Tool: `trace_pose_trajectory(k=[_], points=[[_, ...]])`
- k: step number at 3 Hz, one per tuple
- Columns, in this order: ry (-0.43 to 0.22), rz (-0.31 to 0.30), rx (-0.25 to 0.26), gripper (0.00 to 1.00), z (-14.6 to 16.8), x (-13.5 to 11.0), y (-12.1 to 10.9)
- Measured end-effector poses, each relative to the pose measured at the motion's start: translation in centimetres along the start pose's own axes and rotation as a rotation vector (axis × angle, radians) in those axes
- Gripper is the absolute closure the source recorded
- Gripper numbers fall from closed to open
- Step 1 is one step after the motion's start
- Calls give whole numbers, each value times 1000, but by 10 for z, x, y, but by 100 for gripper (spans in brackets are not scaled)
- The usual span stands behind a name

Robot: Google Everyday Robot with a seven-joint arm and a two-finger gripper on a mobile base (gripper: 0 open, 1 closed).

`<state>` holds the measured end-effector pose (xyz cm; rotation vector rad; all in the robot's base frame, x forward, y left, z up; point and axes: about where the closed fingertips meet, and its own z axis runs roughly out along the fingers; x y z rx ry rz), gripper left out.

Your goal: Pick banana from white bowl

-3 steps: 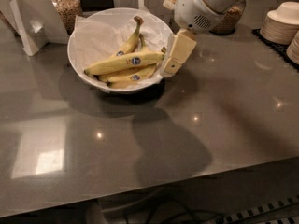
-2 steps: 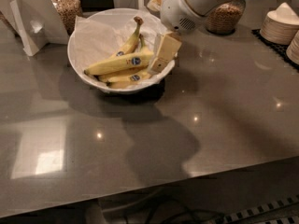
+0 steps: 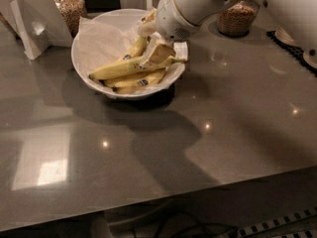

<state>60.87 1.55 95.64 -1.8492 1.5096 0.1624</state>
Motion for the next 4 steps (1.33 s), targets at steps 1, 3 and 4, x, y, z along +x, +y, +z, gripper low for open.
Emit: trace_pose_trajectory(k=[1, 3, 4], points=[[-15, -11, -19, 44, 17, -1, -1], [-32, 0, -65, 44, 48, -1, 1], [-33, 10, -87, 45, 62, 2, 2]])
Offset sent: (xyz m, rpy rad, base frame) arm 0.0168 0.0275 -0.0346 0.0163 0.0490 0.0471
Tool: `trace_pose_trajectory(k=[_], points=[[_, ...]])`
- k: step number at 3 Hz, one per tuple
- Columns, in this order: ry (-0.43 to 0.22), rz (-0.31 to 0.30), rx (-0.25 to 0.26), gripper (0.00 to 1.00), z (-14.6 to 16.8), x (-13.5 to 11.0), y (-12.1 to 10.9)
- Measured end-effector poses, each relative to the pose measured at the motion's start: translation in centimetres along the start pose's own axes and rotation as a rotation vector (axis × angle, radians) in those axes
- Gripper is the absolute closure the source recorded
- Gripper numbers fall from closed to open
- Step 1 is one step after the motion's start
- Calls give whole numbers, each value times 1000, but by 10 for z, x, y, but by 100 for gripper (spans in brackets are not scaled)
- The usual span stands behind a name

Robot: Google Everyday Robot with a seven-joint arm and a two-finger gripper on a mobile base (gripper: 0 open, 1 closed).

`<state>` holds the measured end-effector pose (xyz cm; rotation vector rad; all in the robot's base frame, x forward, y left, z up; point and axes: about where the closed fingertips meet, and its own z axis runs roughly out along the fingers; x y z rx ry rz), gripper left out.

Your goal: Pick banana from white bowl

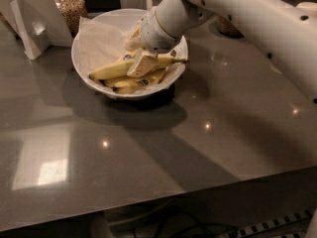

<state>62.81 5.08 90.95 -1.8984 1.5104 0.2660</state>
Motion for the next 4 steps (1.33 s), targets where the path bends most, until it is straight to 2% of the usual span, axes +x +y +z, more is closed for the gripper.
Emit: trace_pose_trajectory(k=[3, 4], points=[[13, 42, -36, 54, 28, 17, -7], [14, 42, -38, 72, 28, 18, -6]])
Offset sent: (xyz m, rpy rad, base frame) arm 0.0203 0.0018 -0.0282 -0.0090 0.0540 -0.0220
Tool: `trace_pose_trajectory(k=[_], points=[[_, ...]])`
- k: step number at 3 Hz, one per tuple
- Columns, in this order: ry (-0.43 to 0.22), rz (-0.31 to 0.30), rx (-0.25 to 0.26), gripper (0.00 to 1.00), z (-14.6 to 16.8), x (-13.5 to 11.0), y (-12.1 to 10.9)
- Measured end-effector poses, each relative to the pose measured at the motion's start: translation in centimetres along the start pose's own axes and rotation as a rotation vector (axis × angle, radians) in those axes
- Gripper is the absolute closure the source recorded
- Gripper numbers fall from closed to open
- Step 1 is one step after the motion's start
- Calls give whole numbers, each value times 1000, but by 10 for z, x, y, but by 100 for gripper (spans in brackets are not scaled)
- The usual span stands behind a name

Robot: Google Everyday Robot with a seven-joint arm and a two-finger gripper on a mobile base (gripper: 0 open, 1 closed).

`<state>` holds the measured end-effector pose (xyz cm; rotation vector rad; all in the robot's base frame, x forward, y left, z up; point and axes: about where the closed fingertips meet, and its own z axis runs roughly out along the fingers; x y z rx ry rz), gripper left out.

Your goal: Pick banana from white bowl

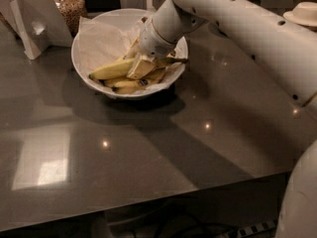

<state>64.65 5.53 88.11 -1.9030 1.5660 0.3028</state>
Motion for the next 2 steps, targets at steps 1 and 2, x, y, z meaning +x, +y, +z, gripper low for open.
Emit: trace_pose_trajectory(k=[1, 2], points=[[0, -7, -3, 95, -3, -2, 2], [-6, -32, 5, 100, -19, -11, 5]])
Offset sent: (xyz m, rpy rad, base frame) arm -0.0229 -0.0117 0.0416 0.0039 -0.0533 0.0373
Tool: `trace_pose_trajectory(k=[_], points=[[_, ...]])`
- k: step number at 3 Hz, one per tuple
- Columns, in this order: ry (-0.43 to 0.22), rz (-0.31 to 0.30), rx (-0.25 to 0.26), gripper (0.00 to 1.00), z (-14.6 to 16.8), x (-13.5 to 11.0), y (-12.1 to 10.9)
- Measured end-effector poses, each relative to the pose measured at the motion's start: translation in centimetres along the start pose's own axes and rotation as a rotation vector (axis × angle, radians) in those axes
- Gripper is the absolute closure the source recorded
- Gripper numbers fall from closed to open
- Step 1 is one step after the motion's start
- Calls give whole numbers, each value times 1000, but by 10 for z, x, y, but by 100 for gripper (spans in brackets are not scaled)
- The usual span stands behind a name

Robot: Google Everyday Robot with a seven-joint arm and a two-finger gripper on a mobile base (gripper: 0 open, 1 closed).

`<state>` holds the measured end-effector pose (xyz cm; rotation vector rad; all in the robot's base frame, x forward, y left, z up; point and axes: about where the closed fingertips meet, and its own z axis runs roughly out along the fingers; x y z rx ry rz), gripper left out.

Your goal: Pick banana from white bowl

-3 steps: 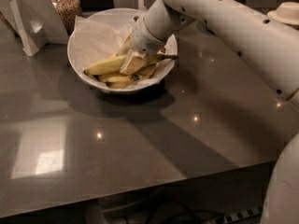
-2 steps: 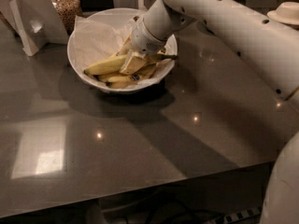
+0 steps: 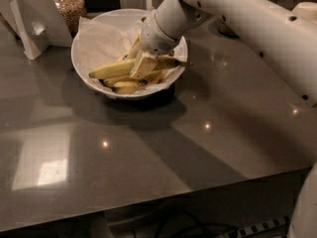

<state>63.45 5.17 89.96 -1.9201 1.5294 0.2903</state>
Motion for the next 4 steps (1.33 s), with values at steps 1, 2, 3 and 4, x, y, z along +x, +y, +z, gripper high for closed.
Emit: trace_pose_trajectory(k=[1, 2, 3, 4], points=[[4, -39, 10, 100, -22, -11, 3], [35, -76, 6, 100, -47, -15, 13], [106, -89, -21, 100, -70, -8, 26], [187, -80, -55, 100, -93, 6, 40]])
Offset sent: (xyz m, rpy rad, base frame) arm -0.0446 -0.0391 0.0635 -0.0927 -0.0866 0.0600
